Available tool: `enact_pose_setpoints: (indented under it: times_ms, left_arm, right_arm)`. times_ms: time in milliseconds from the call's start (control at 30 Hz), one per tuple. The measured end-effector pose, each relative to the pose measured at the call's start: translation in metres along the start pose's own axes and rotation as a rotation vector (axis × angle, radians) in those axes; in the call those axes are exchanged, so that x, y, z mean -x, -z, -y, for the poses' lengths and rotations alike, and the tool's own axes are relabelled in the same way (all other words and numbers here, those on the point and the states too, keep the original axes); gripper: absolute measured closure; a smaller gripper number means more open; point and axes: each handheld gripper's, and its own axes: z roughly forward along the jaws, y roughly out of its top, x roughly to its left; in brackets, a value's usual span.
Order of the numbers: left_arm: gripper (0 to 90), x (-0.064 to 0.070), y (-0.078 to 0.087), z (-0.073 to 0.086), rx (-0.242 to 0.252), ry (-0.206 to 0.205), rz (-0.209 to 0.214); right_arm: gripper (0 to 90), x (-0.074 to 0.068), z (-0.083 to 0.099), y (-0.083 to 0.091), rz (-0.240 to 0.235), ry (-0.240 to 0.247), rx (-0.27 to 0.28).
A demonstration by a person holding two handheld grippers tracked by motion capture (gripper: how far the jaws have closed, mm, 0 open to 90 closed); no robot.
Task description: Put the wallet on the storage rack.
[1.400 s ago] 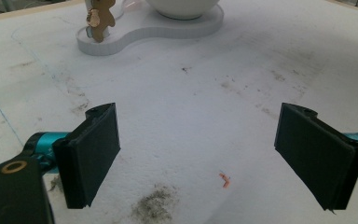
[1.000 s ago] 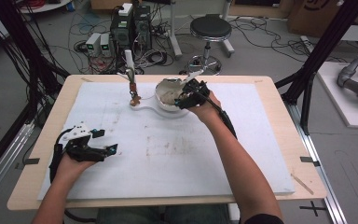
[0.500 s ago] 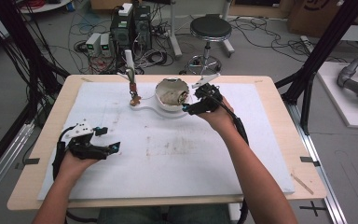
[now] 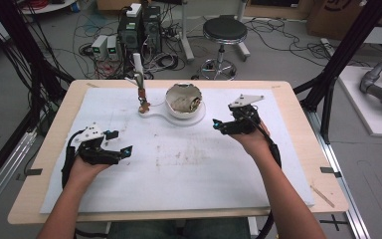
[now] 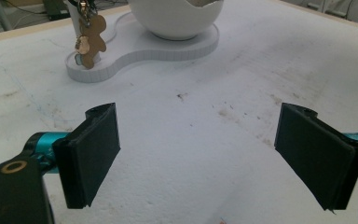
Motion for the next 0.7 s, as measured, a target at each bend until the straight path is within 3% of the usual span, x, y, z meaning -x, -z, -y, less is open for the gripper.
enact_pose_setpoints:
  times_ms: [467, 700]
  left_arm:
    - [14.0, 0.005, -0.003, -0.003, 0.022, -0.009, 0.004]
    - [14.0, 0.006, -0.003, -0.002, 0.027, -0.008, 0.004]
  right_arm:
    - [20.0, 0.004, 0.054, 0.036, 0.011, -0.103, 0.09]
    - [19.9, 0.003, 0.078, 0.041, 0.013, -0.144, 0.124]
